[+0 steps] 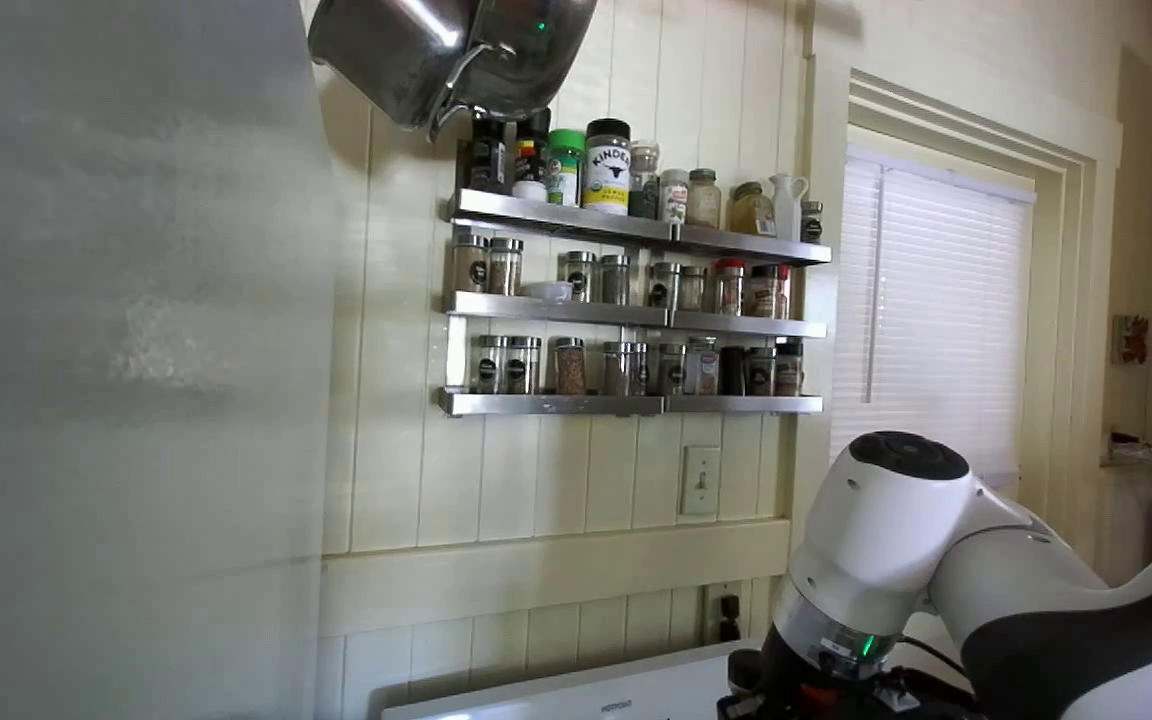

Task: Pick up the jar from the stove top and put it on the topmost shelf.

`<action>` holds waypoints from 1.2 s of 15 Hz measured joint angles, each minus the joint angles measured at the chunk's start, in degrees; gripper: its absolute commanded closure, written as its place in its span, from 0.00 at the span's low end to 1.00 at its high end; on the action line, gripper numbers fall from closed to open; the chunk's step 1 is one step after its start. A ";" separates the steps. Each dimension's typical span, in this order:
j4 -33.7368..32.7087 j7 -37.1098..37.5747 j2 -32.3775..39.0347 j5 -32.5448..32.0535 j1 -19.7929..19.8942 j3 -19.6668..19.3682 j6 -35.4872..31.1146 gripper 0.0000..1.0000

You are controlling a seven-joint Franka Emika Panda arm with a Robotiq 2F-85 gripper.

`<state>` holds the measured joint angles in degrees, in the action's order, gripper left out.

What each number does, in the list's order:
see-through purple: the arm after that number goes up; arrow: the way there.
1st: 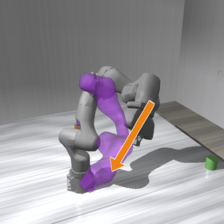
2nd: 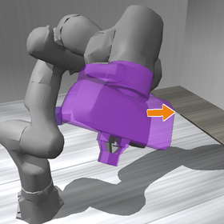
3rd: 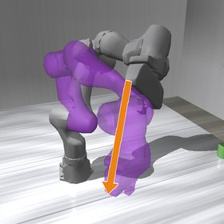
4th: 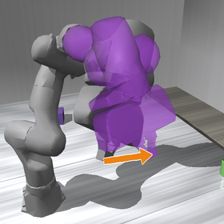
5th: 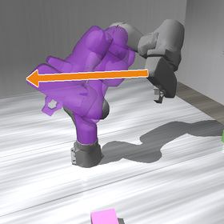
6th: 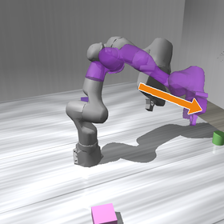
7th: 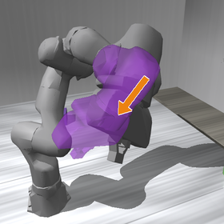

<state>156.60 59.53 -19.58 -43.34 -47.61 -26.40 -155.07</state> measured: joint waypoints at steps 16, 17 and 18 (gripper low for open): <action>-25.36 -7.86 -19.84 22.68 36.43 40.63 46.52 0.58; -25.34 -7.86 -20.68 22.68 36.74 40.71 46.74 0.58; -25.33 -7.86 -20.93 22.68 36.84 40.87 46.82 0.83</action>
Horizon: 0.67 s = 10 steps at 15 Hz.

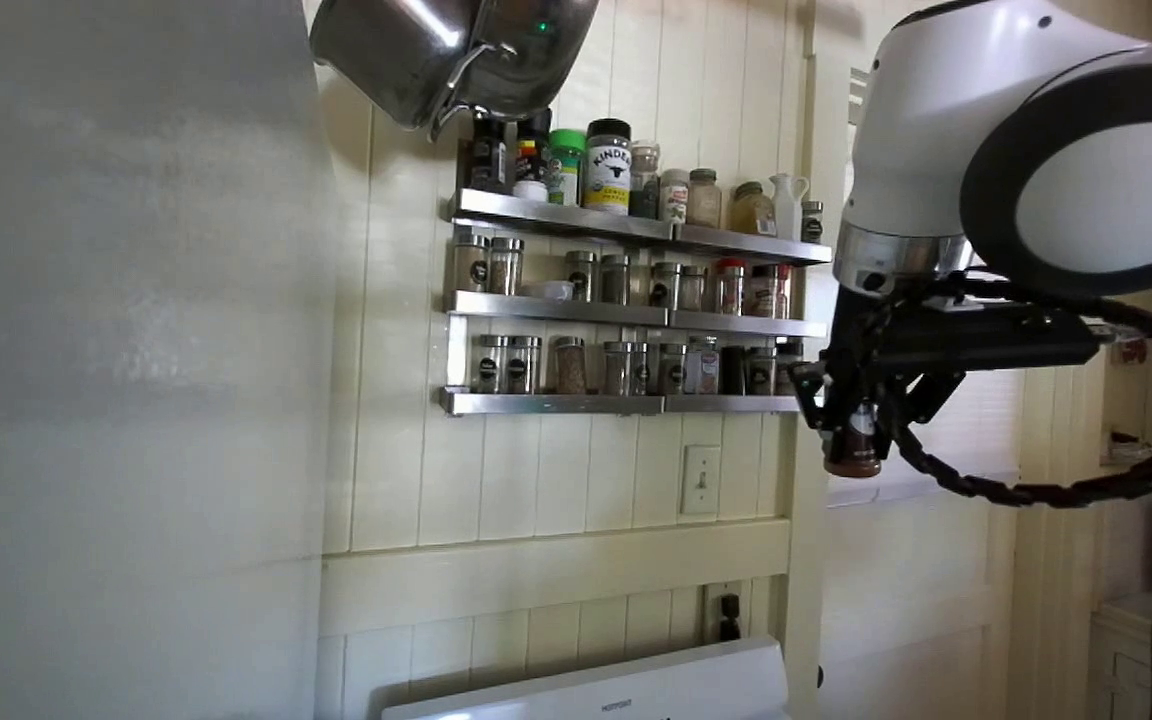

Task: Pick up the jar from the stove top and put it on the topmost shelf.

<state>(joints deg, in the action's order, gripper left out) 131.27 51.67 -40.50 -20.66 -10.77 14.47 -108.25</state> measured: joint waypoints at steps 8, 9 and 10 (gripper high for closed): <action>-5.48 -2.94 -0.20 -2.42 8.19 -2.08 -1.93 0.83; -7.20 -4.20 -0.18 -3.11 9.91 -3.16 -3.18 0.83; -8.86 -5.48 -0.04 -3.68 11.51 -4.18 -4.83 0.83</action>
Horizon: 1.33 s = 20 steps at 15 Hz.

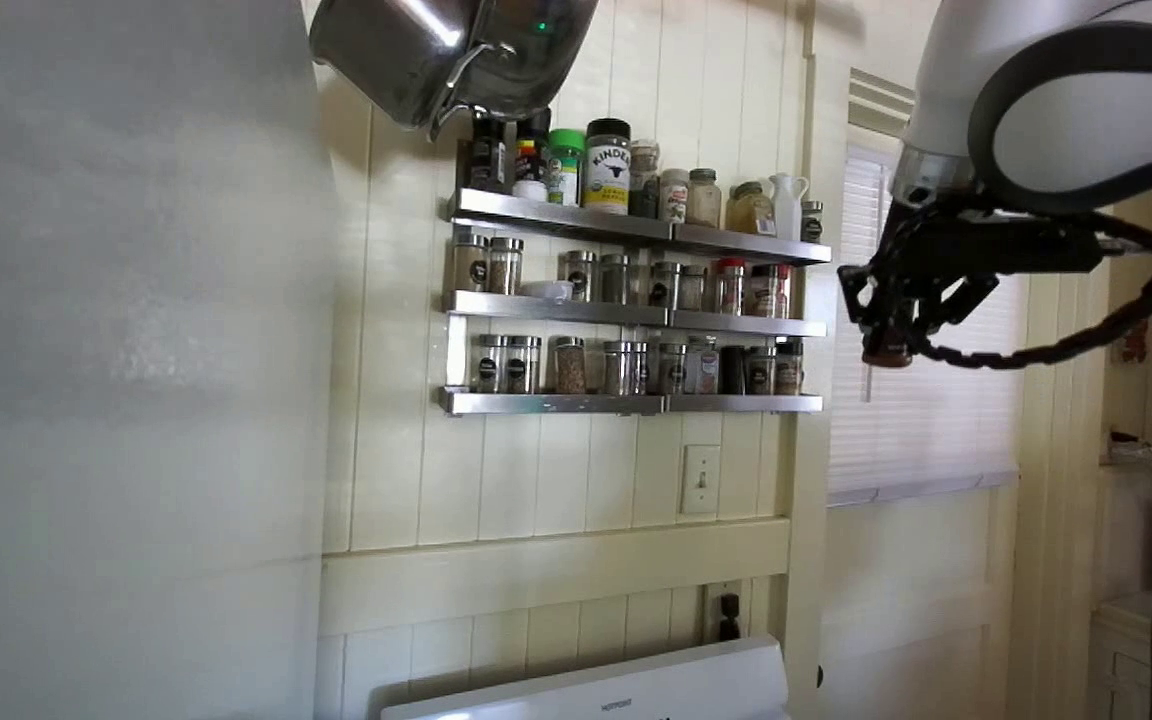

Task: Pick up the jar from the stove top and put it on the topmost shelf.

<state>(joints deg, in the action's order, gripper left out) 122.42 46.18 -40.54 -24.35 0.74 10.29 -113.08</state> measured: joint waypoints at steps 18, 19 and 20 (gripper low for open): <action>-16.78 -3.40 13.05 -3.82 10.47 0.66 -20.10 0.83; -18.79 -3.40 14.54 -4.58 10.98 0.95 -21.35 0.83; -20.88 -3.39 16.08 -5.33 11.41 1.22 -22.63 0.83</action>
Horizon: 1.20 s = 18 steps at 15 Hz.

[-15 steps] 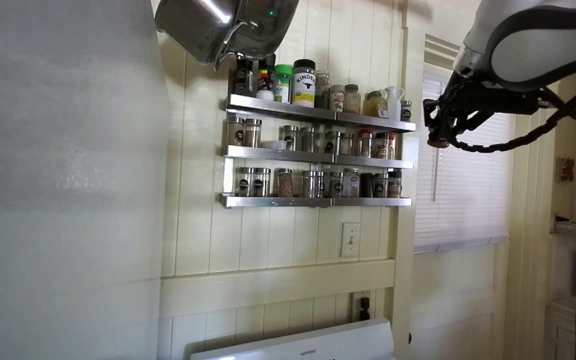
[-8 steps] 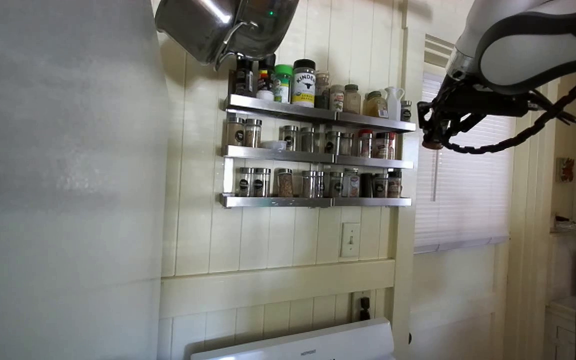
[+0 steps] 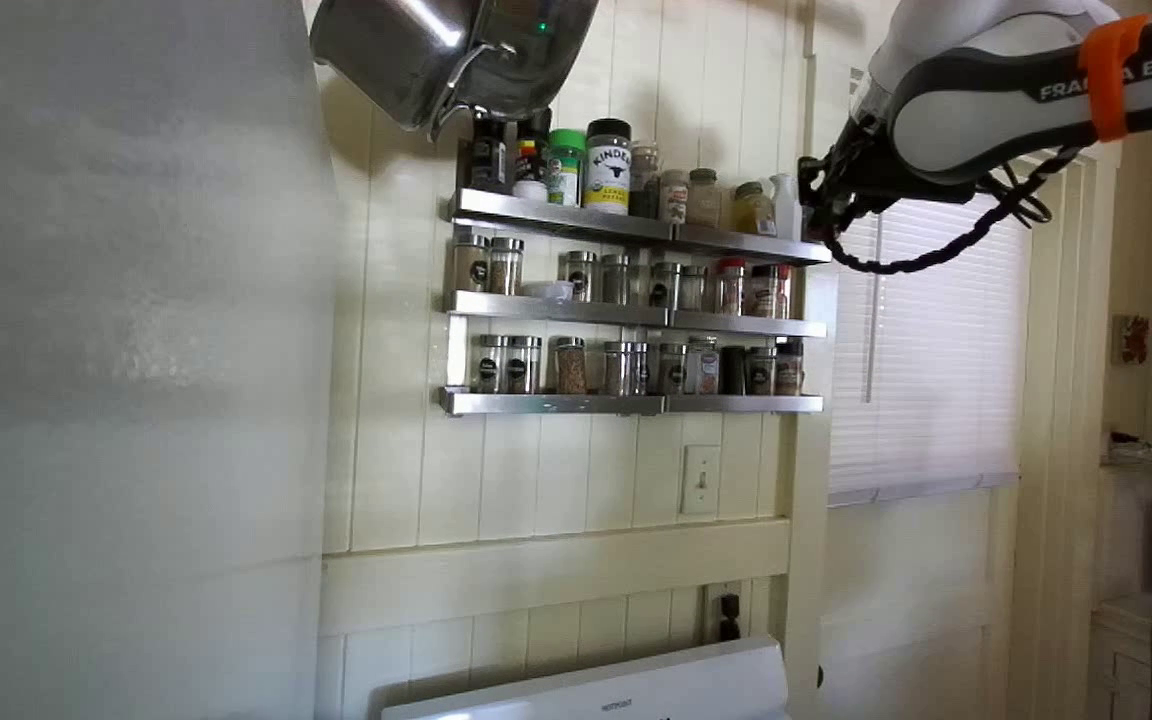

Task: Pick up the jar from the stove top and put it on the topmost shelf.

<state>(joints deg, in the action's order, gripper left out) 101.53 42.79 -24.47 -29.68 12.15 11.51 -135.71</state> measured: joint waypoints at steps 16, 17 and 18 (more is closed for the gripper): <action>-20.43 -0.88 19.42 -1.57 -5.70 -0.76 -6.47 0.83; -20.82 -1.30 19.82 -1.18 -5.72 -0.65 -6.42 0.83; -21.22 -1.57 20.15 -0.83 -5.72 -0.63 -6.25 0.83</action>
<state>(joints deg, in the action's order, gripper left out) 80.31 41.22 -4.32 -30.51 6.44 10.88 -141.96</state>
